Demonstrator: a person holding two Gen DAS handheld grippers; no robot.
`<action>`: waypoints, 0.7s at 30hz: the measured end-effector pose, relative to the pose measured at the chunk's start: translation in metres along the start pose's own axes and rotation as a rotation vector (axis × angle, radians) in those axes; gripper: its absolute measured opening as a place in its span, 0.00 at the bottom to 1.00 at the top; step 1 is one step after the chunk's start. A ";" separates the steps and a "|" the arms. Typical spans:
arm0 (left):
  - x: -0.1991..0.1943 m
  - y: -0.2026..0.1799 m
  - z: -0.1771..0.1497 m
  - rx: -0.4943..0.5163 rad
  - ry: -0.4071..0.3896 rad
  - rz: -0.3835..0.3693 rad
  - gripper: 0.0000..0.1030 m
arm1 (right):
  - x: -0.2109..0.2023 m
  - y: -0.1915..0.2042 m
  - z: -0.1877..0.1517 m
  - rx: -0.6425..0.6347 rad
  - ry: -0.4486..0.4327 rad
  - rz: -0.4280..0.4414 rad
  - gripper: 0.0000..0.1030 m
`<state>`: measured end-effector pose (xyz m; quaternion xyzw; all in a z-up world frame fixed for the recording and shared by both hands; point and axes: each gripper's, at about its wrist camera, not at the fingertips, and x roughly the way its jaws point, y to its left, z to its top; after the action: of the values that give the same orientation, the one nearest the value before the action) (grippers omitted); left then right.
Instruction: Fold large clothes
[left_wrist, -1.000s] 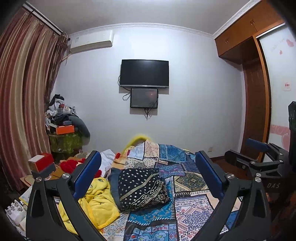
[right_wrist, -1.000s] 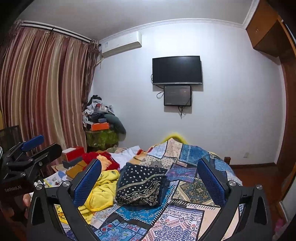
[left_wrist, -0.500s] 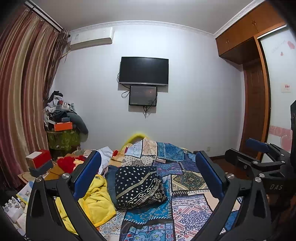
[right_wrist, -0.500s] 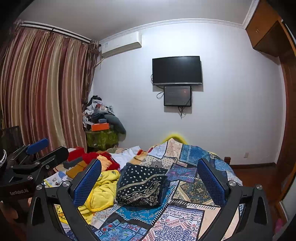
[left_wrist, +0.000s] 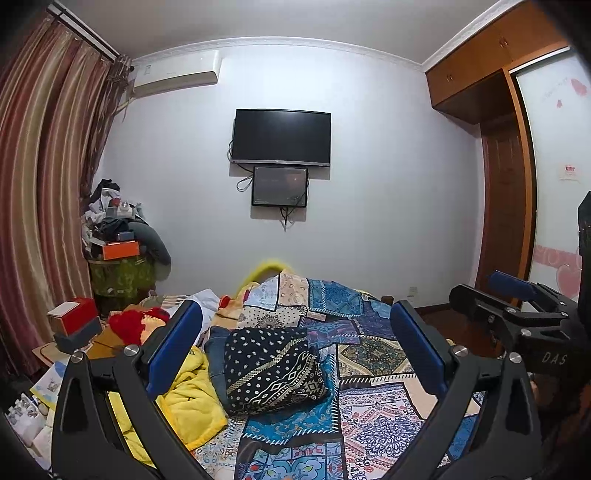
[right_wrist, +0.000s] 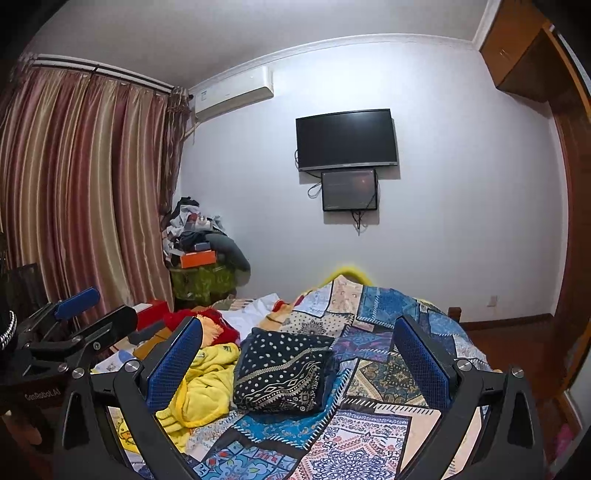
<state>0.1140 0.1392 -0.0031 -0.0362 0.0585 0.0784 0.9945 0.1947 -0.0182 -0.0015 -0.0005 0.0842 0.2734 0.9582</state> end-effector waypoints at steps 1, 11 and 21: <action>0.000 0.000 0.000 -0.001 0.002 -0.004 0.99 | 0.000 -0.001 0.000 0.004 0.000 0.000 1.00; 0.003 0.002 0.000 -0.006 0.017 -0.012 0.99 | -0.001 -0.009 0.001 0.035 -0.013 -0.010 1.00; 0.003 0.001 -0.002 -0.005 0.013 -0.013 0.99 | 0.002 -0.006 0.000 0.023 -0.012 -0.011 1.00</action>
<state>0.1163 0.1404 -0.0059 -0.0397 0.0647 0.0718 0.9945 0.1994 -0.0226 -0.0018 0.0117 0.0817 0.2671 0.9601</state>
